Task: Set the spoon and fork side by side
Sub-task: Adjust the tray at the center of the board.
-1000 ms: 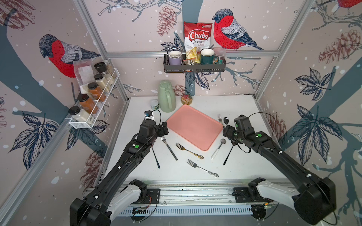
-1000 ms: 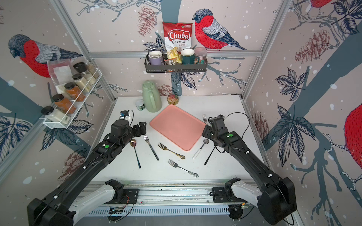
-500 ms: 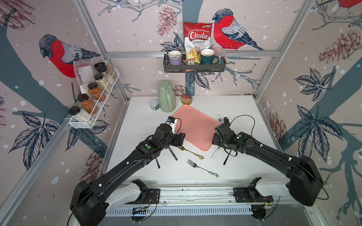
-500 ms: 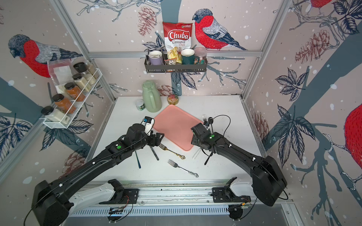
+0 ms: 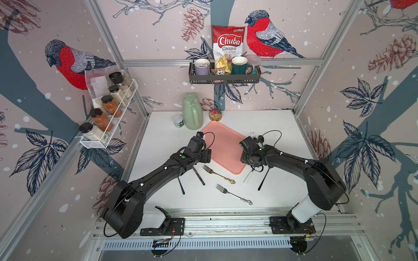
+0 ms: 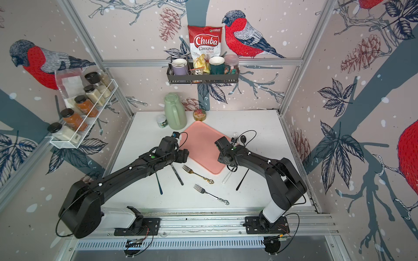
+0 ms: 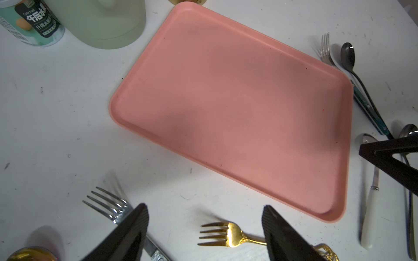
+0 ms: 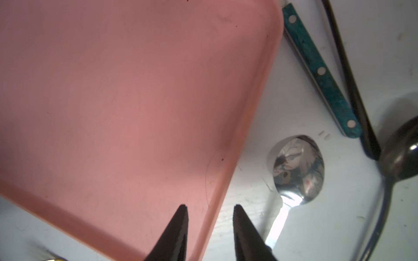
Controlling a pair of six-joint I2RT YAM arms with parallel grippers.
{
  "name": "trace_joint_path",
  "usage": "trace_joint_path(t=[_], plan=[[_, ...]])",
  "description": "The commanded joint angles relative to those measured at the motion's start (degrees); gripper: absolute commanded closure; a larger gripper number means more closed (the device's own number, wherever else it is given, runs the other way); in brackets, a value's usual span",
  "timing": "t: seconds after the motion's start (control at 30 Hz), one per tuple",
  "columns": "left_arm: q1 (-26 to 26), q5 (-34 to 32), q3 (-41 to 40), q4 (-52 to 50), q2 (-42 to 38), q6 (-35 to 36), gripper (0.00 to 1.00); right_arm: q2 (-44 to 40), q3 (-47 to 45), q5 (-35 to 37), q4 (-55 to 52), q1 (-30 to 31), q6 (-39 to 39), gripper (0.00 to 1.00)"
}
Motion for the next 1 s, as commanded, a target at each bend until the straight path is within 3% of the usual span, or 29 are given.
trace_joint_path(t=[0.0, 0.23, 0.6, 0.97], plan=[[0.58, -0.79, 1.83, -0.19, 1.05, 0.96, 0.20, 2.19, 1.46, -0.16, -2.41, -0.51, 1.90, 0.62], [0.58, 0.53, 0.10, 2.12, 0.72, -0.47, 0.20, 4.20, 0.64, -0.19, -2.43, -0.38, 2.49, 0.61], [0.85, 0.58, -0.25, 0.63, -2.41, -0.72, 0.18, 5.52, 0.89, -1.31, -2.74, 0.65, 2.69, 0.69], [1.24, -5.78, -3.40, 3.25, -12.07, -1.26, 0.13, 6.21, 1.28, -2.20, -3.96, 0.72, 2.26, 0.75]])
